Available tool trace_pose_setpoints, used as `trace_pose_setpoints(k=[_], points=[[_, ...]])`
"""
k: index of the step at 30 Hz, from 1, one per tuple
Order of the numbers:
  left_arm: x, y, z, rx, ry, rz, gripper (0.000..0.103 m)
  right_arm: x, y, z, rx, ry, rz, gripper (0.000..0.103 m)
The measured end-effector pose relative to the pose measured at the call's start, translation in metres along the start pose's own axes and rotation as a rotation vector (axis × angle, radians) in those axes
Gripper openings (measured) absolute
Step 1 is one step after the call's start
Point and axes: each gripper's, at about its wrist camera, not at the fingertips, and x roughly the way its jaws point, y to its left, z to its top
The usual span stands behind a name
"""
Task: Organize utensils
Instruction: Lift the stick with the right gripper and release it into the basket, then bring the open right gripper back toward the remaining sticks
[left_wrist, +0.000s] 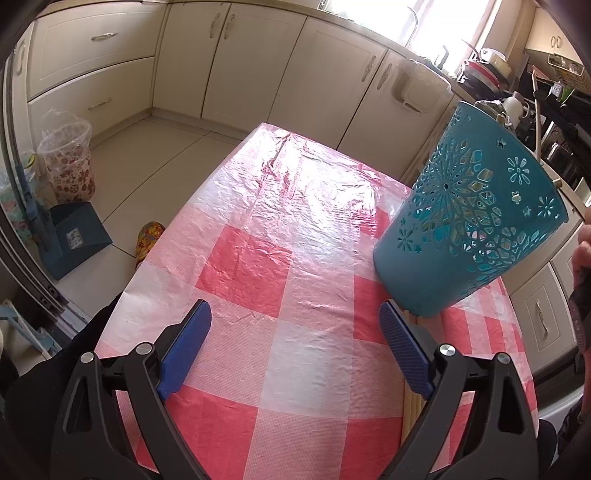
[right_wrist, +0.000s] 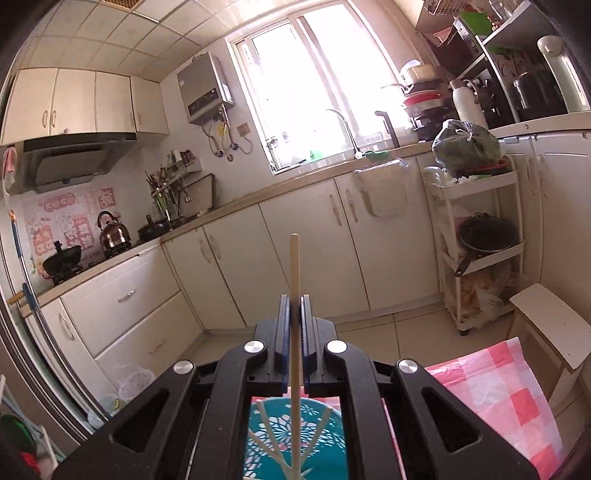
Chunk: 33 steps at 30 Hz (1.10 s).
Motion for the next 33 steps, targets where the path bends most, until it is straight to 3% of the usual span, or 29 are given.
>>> trace_pose_setpoints(k=[6,12,20,23,29,33], points=[[0.002,-0.002,-0.001,0.007,0.008,0.004,0.088,0.001,0.000,-0.021,-0.043,0.054,-0.001,0.006],[0.002,-0.001,-0.001,0.007,0.010,0.012,0.089,-0.027,0.001,-0.036,-0.056,0.084,0.025,0.007],[0.002,-0.001,-0.001,0.012,0.014,0.027,0.089,-0.088,-0.010,-0.067,-0.040,0.137,0.007,0.021],[0.003,-0.001,-0.001,0.015,0.017,0.033,0.090,-0.101,-0.014,-0.092,-0.020,0.223,-0.010,0.029],[0.003,-0.002,-0.002,0.024,0.022,0.043,0.091,-0.081,-0.009,-0.155,-0.033,0.544,0.008,0.030],[0.003,-0.002,-0.002,0.026,0.023,0.047,0.091,-0.064,0.003,-0.167,-0.071,0.624,0.017,0.030]])
